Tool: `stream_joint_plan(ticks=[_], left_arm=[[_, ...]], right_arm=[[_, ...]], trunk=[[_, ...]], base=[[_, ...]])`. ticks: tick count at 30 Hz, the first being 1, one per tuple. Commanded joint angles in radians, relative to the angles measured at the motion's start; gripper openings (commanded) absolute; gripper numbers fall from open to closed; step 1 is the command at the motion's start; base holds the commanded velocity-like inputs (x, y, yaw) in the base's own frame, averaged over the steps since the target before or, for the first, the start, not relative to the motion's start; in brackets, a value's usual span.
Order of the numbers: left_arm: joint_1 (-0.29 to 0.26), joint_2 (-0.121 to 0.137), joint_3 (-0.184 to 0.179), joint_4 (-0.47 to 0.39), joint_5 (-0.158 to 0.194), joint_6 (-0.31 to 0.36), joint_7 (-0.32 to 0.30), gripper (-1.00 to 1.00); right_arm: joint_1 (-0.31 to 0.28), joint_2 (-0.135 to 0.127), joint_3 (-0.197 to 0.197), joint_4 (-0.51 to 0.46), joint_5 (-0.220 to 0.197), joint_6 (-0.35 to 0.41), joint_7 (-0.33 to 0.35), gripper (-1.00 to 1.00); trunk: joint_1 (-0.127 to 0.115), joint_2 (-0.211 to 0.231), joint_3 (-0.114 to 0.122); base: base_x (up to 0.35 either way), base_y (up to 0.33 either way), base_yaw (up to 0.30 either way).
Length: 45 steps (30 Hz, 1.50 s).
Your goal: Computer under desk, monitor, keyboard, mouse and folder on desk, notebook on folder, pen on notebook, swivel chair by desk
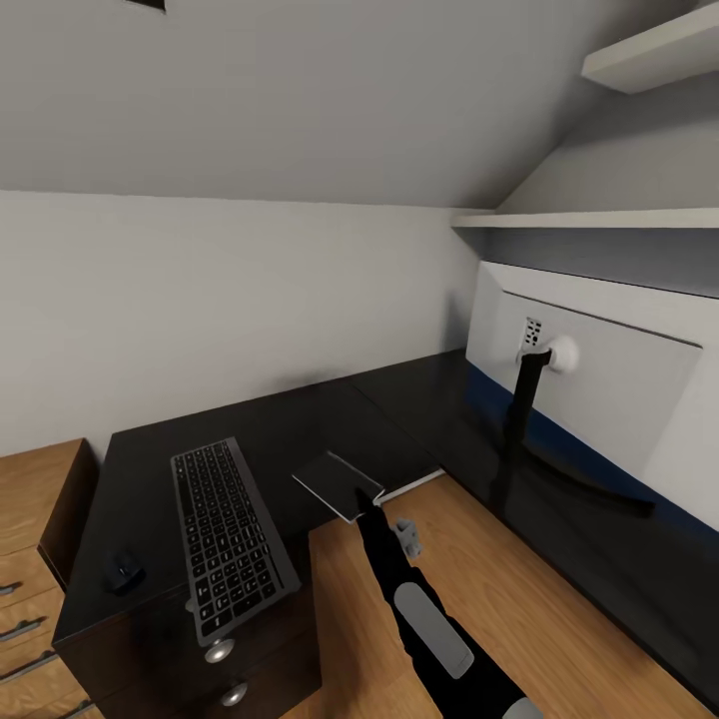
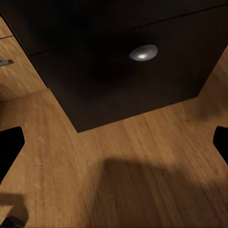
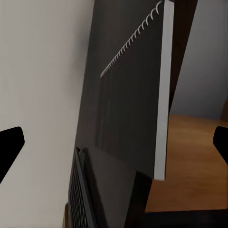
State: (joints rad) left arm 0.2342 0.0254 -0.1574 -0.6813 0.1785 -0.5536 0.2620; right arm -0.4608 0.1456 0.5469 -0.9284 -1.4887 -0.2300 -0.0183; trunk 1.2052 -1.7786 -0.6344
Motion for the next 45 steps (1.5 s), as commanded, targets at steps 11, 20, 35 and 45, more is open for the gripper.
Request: stream_joint_plan(ticks=[11, 20, 35, 45], left_arm=[[0.000, 0.002, -0.008, -0.001, 0.019, -0.002, 0.007, 1.00], [0.000, 0.002, -0.005, -0.001, 0.038, -0.002, 0.007, 1.00], [-0.001, 0.001, 0.026, -0.001, 0.071, 0.000, 0.009, 1.00], [-0.001, 0.000, 0.027, 0.024, 0.072, 0.004, 0.011, 1.00]], right_arm=[[-0.001, -0.008, 0.001, -0.001, -0.010, -0.008, -0.002, 1.00], [-0.001, -0.010, 0.001, 0.000, -0.009, -0.009, -0.002, 1.00], [-0.001, -0.007, 0.002, 0.038, -0.003, -0.004, -0.037, 1.00], [-0.006, -0.004, 0.018, 0.145, 0.181, -0.004, -0.175, 1.00]], trunk=[[0.000, 0.000, -0.001], [0.000, 0.000, -0.001], [-0.019, 0.035, 0.015], [-0.058, 0.105, 0.046]], base=[[-0.144, -0.146, 0.000], [-0.234, -0.243, 0.000], [-0.099, -0.113, 0.000], [-0.001, -0.001, 0.000]])
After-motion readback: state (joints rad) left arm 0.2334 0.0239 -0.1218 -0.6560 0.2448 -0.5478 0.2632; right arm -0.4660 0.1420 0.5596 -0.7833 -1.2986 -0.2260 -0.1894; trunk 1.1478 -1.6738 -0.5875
